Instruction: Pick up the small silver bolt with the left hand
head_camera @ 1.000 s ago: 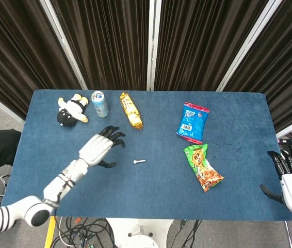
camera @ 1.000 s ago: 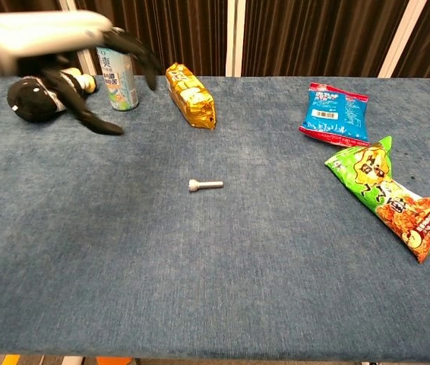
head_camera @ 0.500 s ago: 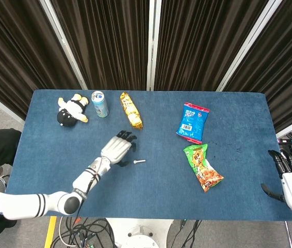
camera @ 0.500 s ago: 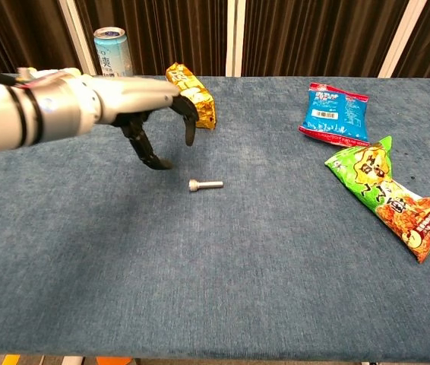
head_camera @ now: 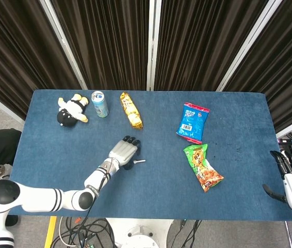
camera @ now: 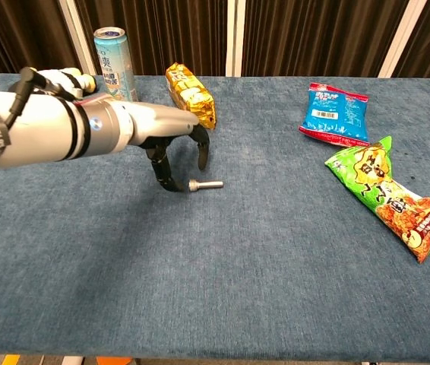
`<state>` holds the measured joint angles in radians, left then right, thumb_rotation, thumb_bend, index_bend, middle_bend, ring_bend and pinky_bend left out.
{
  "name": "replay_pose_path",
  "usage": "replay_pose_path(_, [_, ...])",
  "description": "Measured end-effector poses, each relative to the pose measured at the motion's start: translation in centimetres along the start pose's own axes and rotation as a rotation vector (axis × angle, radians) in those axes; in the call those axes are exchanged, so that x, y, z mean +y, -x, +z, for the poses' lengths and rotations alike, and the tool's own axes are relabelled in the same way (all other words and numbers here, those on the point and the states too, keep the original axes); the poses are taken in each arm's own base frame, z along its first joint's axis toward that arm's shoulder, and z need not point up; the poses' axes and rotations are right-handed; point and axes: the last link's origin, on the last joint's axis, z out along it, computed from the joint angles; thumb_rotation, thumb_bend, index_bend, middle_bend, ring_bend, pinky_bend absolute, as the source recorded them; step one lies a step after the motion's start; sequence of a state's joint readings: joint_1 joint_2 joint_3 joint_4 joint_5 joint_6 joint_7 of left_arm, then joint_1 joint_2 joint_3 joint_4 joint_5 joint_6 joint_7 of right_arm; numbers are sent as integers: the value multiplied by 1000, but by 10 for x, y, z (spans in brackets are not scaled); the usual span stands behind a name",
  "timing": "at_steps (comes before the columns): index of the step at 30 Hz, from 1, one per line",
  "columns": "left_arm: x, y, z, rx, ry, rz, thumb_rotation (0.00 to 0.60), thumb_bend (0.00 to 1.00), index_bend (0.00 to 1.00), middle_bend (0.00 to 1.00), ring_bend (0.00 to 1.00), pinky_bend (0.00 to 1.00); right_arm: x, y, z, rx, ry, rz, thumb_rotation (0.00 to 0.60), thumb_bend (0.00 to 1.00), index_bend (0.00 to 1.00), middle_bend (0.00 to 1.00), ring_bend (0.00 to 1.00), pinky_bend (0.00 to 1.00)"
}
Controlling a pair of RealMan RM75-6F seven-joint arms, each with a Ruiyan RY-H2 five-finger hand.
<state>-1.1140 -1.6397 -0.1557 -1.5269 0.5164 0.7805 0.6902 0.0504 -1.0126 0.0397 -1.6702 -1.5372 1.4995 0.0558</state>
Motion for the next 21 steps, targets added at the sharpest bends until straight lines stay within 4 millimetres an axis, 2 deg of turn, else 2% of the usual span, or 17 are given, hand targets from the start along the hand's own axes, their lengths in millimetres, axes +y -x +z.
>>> replay_pose_path(13, [21,10,-7,-60,83,13,600,267,355,78,0,0,-1,0,0,-3,5,-3,600,113,81,101,0,0])
replay_pose_path(21, [28,9,-7,-41,102,6,600,279,392,87,0,0,0,0,-2,-1,9,-3,600,113,81,101,0,0])
